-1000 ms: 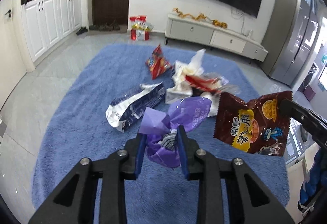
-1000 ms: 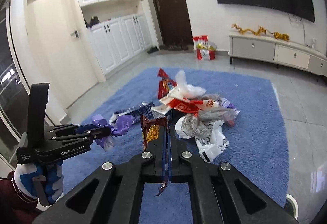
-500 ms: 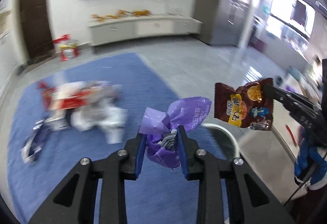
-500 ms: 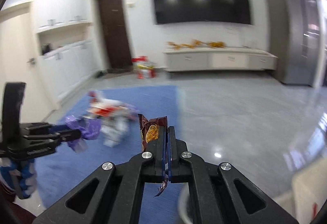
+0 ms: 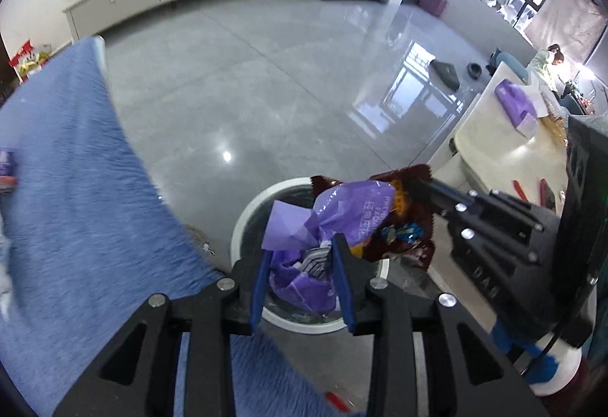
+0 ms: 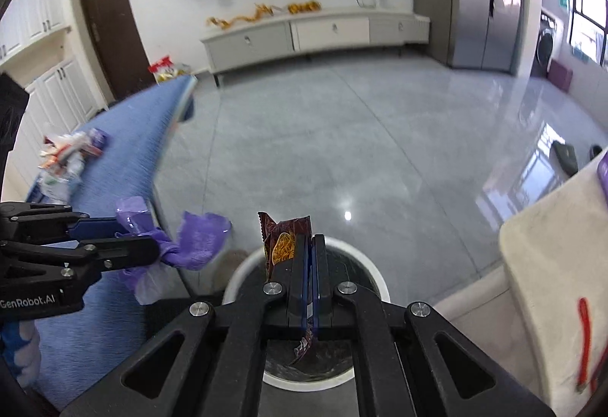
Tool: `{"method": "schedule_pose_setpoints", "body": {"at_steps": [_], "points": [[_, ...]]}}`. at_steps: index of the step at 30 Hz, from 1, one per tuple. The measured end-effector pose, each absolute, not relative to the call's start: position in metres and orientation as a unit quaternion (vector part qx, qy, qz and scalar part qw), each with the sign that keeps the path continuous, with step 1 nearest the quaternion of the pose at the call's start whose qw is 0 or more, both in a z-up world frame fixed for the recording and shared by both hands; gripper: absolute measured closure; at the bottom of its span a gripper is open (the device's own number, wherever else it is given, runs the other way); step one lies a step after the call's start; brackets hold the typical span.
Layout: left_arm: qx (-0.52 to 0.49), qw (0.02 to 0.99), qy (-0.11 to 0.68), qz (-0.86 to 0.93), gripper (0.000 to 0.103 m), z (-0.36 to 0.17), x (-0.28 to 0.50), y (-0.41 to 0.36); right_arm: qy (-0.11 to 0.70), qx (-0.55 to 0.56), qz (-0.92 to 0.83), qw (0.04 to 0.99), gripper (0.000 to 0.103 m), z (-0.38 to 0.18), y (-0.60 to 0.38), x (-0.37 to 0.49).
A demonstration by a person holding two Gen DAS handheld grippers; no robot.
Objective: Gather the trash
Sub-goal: 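Carry both held wrappers to the white trash bin and release them, then grasp the white-blue snack bag with the left gripper while the right grasps the white plastic bag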
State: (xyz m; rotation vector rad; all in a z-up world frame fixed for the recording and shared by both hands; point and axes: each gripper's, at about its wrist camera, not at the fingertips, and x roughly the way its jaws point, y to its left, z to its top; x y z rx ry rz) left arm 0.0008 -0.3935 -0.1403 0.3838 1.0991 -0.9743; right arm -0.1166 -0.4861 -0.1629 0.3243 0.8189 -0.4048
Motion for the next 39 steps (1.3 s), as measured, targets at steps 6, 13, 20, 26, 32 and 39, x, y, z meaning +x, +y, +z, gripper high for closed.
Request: {"method": "schedule_pose_setpoints", "body": {"at_steps": [6, 13, 20, 26, 32, 39], "points": [[0.173, 0.713, 0.522, -0.435, 0.058, -0.158, 0.005, -0.407, 0.418, 0.172, -0.202, 0.869, 0.098, -0.199, -0.502, -0.106], [0.148, 0.716, 0.514, -0.449, 0.050, -0.153, 0.006, -0.399, 0.422, 0.174, -0.209, 0.865, 0.089, -0.196, -0.505, -0.107], [0.117, 0.747, 0.456, -0.470, 0.050, -0.106, 0.004, -0.350, 0.384, 0.163, -0.211, 0.884, 0.081, -0.148, -0.488, -0.119], [0.108, 0.790, 0.413, -0.440, 0.039, -0.072, 0.009, -0.284, 0.343, 0.130, -0.180, 0.913, 0.071, -0.094, -0.443, -0.113], [0.076, 0.830, 0.395, -0.387, 0.038, -0.061, 0.031, -0.185, 0.318, 0.108, -0.123, 0.934, 0.064, -0.058, -0.385, -0.090], [0.062, 0.872, 0.393, -0.287, 0.026, -0.072, 0.080, -0.062, 0.326, 0.074, -0.050, 0.941, 0.049, -0.048, -0.316, -0.042]]}}
